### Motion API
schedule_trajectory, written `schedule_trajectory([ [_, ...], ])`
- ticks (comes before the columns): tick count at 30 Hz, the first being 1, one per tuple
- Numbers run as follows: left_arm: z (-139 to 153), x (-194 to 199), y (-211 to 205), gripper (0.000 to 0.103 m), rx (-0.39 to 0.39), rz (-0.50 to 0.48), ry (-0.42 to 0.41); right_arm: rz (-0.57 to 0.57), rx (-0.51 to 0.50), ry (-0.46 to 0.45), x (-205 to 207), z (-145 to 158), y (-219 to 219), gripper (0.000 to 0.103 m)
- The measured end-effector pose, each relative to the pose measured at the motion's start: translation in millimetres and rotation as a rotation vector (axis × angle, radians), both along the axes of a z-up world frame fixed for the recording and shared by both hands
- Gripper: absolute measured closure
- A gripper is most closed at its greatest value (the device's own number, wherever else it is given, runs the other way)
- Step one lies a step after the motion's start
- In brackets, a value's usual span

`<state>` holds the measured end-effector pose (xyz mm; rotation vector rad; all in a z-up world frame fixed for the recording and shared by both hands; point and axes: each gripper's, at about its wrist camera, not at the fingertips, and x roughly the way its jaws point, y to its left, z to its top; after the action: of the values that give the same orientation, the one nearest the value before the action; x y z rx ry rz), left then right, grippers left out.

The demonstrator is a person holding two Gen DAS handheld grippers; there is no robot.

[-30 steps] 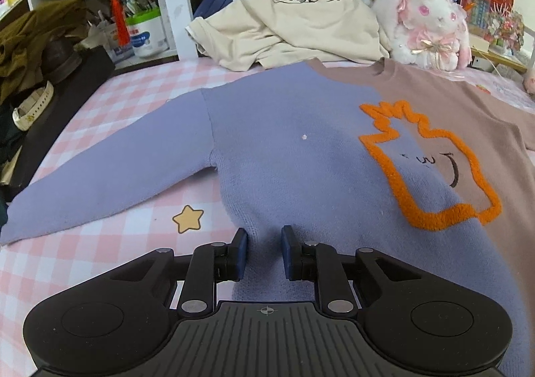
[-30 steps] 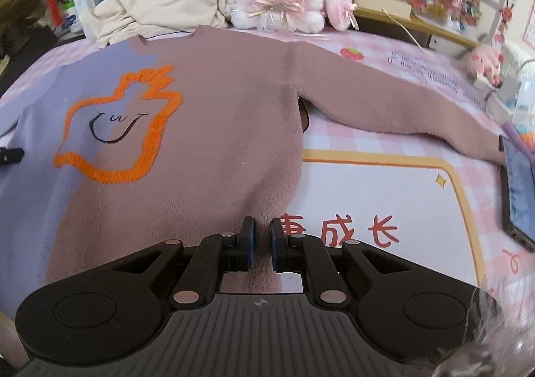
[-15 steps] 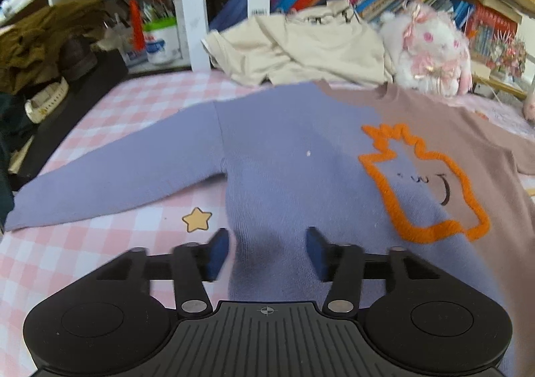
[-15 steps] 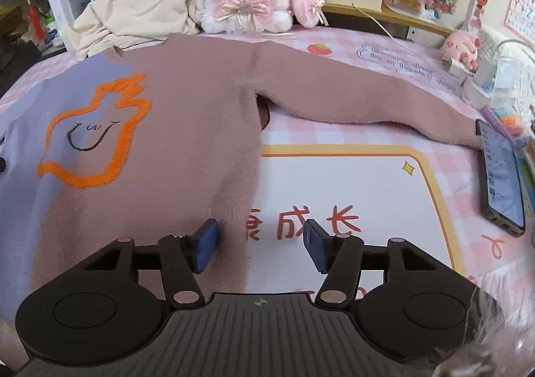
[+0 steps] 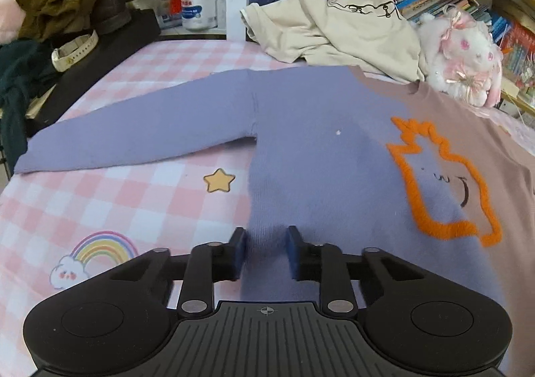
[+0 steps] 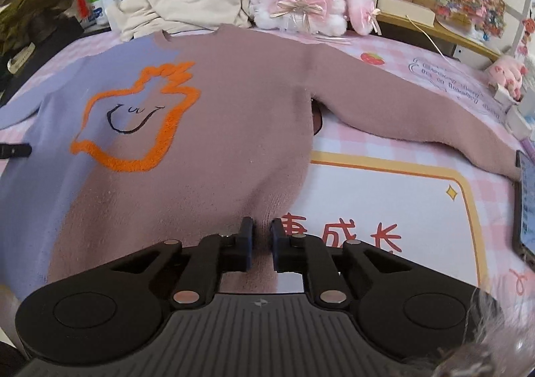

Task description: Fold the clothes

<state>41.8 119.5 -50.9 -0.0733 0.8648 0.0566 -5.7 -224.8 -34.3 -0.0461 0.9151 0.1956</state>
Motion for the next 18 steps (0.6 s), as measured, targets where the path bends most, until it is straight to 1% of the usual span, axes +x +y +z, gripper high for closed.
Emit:
schedule_trajectory([
  [1, 0, 3, -2, 0.089, 0.005, -0.009, 0.001, -0.006, -0.003, -0.004, 1, 0, 1, 0.092],
  [10, -3, 30, -1, 0.089, 0.007, -0.018, -0.006, -0.034, -0.019, -0.029, 11, -2, 10, 0.092],
  [14, -3, 34, 1, 0.088, 0.013, -0.036, -0.012, -0.054, -0.020, -0.026, 14, -2, 12, 0.092],
  [18, 0, 31, 0, 0.088, 0.030, -0.060, 0.013, -0.073, 0.008, -0.008, 11, -1, 9, 0.092],
])
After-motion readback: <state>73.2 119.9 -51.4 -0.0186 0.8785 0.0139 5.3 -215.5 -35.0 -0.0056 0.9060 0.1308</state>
